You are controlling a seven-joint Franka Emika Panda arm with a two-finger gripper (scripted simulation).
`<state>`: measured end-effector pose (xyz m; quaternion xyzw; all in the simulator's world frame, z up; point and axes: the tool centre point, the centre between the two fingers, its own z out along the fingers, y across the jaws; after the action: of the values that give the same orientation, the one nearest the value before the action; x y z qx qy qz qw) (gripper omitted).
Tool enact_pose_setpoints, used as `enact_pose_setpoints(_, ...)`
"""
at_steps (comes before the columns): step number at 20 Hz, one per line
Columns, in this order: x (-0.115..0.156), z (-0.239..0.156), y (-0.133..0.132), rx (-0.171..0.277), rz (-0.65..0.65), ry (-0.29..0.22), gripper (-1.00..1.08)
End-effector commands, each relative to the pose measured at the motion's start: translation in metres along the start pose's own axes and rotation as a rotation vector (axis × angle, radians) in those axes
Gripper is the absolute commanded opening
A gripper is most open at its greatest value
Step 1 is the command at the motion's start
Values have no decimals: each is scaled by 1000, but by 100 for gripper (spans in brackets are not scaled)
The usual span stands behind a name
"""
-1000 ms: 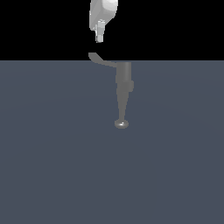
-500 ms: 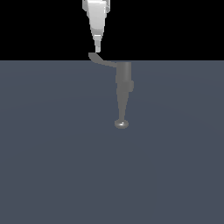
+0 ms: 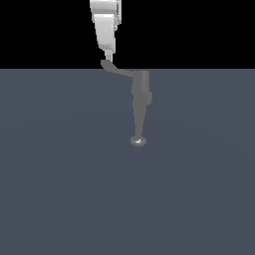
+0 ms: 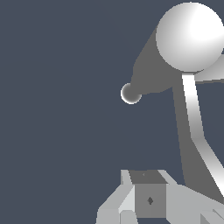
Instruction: Turn on the faucet by rotating a designated handle.
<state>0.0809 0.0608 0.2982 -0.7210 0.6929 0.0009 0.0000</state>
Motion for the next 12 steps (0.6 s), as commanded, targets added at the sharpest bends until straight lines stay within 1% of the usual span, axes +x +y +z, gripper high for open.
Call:
enact_pose_setpoints(1,0,0,-1,1,4,1,-100)
enact_pose_setpoints(4,0,0,-1,1,3,1,-100)
enact_pose_setpoints(12,0,0,19,1,3,1,-100)
